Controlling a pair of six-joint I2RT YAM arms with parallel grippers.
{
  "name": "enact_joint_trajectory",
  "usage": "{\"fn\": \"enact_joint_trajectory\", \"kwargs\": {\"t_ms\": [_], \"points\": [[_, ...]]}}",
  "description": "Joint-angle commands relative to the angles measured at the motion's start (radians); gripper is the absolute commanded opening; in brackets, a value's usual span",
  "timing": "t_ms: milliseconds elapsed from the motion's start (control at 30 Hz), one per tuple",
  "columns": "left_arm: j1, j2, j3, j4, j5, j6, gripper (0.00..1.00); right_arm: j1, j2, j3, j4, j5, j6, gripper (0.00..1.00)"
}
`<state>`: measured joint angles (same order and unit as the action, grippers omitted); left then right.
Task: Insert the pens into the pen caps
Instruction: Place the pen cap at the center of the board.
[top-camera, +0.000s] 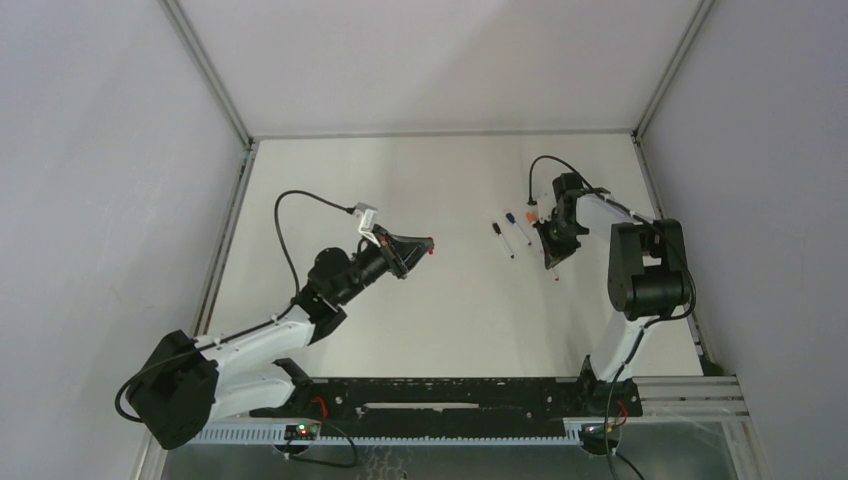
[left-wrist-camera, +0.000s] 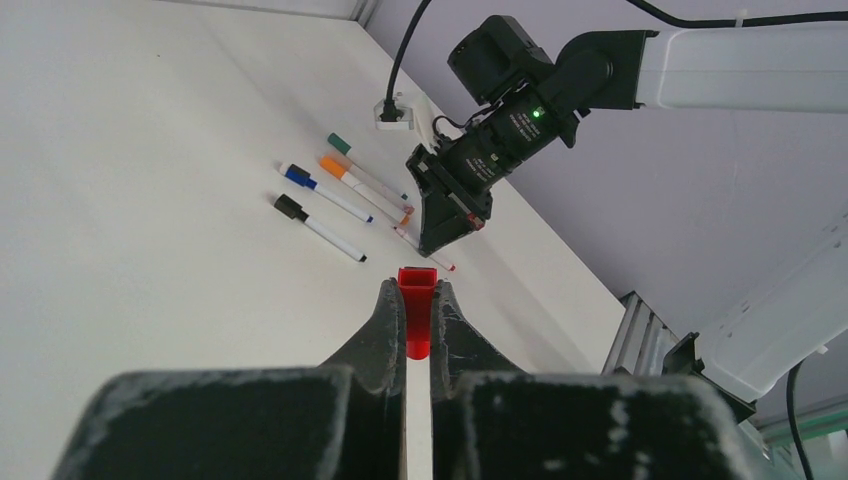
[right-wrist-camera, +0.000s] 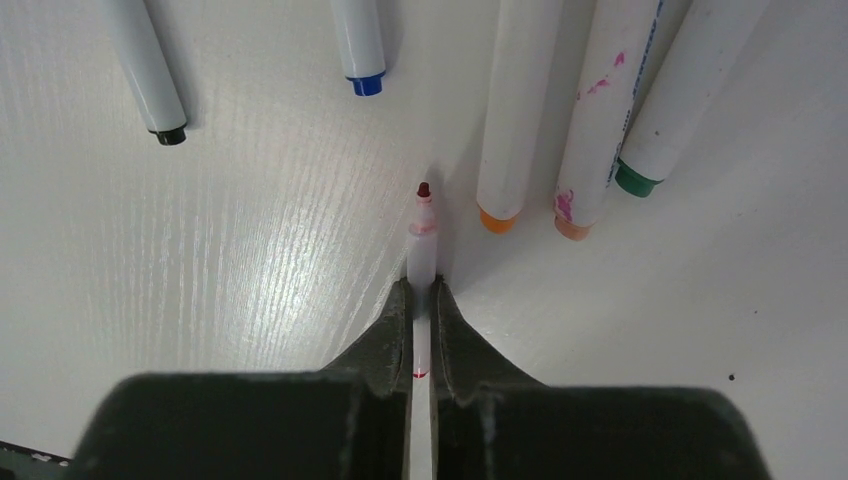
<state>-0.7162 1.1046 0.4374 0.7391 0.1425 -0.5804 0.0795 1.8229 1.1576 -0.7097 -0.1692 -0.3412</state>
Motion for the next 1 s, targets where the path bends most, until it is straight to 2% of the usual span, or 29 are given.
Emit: {"fn": "enact_joint_trajectory", "kwargs": {"t_ms": [0,267,467,567,667,733,900,967], "points": [[-0.004,0.003,-0.036,0.046,-0.009,-0.011,0.0,0.014,0.023,0.011,-0.028,0.007,0.003,0.02],[-0.005,0.041,-0.05,0.081,-0.029,-0.037,0.0,-0.013,-0.087,0.013,-0.04,-0.084,-0.008,0.0],[-0.003,0.078,-0.061,0.091,-0.082,-0.068,0.0,-0.03,-0.165,0.013,-0.049,-0.221,-0.045,0.0],[0.007,0.14,-0.043,0.034,-0.122,-0.135,0.0,-0.026,-0.206,0.01,-0.047,-0.308,-0.064,0.0],[0.038,0.232,0.02,-0.118,-0.133,-0.208,0.0,-0.011,-0.252,-0.008,-0.027,-0.395,-0.071,0.0],[0.043,0.291,0.09,-0.301,-0.163,-0.228,0.0,0.004,-0.279,-0.014,-0.015,-0.429,-0.069,0.0],[0.022,0.42,0.348,-0.763,-0.296,-0.186,0.0,0.04,-0.29,-0.018,-0.008,-0.46,-0.065,0.0],[0.002,0.481,0.428,-0.9,-0.347,-0.152,0.0,0.049,-0.293,-0.018,-0.008,-0.469,-0.065,0.0]]}}
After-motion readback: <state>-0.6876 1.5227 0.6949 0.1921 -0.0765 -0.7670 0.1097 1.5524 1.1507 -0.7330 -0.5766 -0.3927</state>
